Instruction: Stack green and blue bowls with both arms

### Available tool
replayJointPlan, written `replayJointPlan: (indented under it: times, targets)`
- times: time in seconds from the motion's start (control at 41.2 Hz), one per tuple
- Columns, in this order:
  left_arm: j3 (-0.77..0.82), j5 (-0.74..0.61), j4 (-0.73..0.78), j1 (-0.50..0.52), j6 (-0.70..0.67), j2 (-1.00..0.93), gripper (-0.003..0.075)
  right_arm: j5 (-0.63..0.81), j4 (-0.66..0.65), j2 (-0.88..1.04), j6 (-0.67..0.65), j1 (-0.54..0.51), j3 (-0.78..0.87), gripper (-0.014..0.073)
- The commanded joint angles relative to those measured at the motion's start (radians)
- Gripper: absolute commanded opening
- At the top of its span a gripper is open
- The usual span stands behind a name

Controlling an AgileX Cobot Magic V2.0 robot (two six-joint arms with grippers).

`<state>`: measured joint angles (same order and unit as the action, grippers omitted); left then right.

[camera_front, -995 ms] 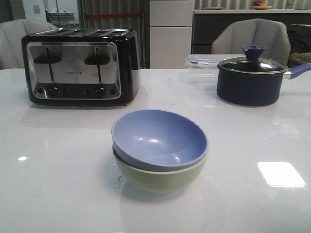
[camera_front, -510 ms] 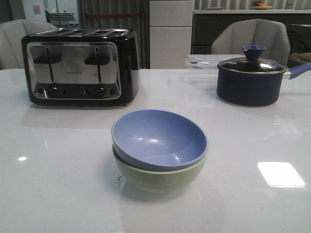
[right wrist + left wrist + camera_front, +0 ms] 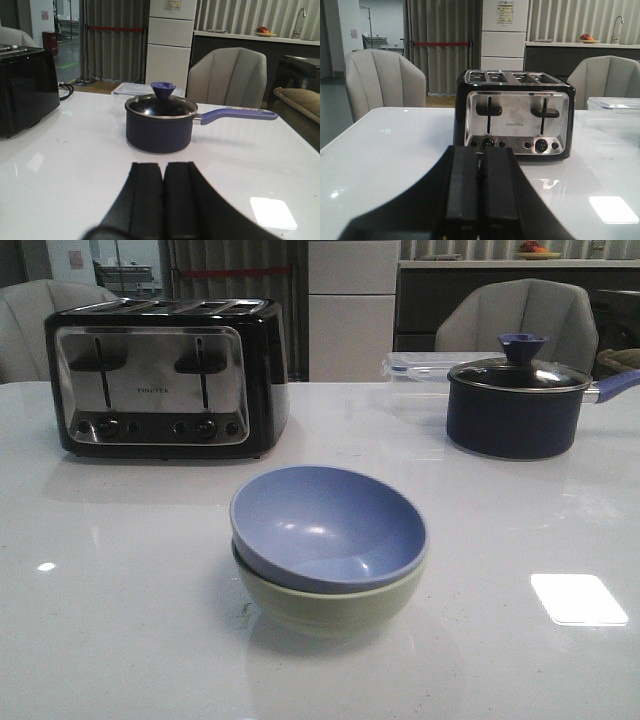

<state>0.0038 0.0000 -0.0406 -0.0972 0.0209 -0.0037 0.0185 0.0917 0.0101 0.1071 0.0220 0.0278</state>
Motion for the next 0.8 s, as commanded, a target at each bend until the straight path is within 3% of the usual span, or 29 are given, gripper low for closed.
replayJointPlan:
  times: [0.0,0.097,0.17,0.388,0.777]
  targets:
    - [0.004,-0.084,-0.009,-0.006,-0.010,-0.020,0.0093,0.128,-0.107,0.019,-0.107,-0.007,-0.004,0.0057]
    - [0.004,-0.084,-0.009,-0.006,-0.010,-0.020,0.0093,0.136,-0.221,0.019,-0.230,-0.007,-0.004,0.0057]
    - [0.004,-0.084,-0.009,-0.006,-0.010,-0.020,0.0093,0.133,-0.216,0.019,-0.232,-0.007,-0.004,0.0057]
    - [0.004,-0.084,-0.009,-0.006,-0.010,-0.020,0.0093,0.112,-0.046,0.019,-0.075,-0.007,-0.004,0.0057]
    - [0.004,-0.084,-0.009,-0.006,-0.010,-0.020,0.0093,0.109,-0.041,0.019,-0.061,-0.007,-0.004,0.0057]
